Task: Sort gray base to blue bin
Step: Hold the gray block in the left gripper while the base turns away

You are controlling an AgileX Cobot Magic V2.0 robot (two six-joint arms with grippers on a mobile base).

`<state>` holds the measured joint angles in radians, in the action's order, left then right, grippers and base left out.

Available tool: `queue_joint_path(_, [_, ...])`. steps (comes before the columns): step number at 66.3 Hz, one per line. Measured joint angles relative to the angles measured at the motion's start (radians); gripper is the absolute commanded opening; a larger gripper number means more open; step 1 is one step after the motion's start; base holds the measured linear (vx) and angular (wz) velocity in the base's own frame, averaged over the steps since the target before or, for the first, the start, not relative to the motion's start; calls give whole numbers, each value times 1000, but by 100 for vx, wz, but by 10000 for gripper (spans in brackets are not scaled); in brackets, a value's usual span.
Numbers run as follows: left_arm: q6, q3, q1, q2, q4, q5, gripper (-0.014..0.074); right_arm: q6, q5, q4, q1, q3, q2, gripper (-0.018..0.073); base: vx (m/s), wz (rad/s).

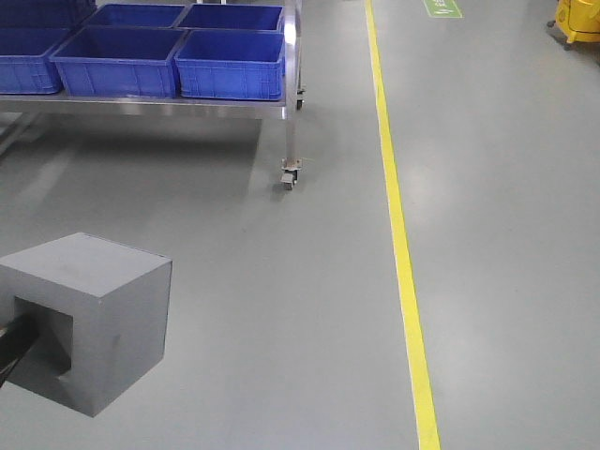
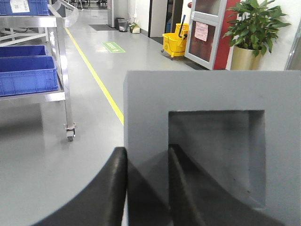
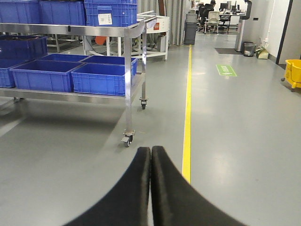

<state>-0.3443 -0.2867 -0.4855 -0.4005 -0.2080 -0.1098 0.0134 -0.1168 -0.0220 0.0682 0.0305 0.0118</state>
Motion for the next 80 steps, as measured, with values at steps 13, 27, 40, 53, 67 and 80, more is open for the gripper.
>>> queue_joint_path(13, [0,0,0,0,0,-1,-6,0,0,0,0,0,0,-9,37,2])
queue_joint_path(27, [0,0,0,0,0,-5,-6,0,0,0,0,0,0,-9,37,-3])
queue_joint_path(40, [0,0,0,0,0,-6,-6,0,0,0,0,0,0,-9,40,-7])
queue_joint_path(53, [0,0,0,0,0,-6,-6,0,0,0,0,0,0,-9,42,-10])
queue_joint_path(67, [0,0,0,0,0,-6,-6,0,0,0,0,0,0,-9,44,-7])
queue_joint_path(80, [0,0,0,0,0,-6,-6,0,0,0,0,0,0,-9,44,0])
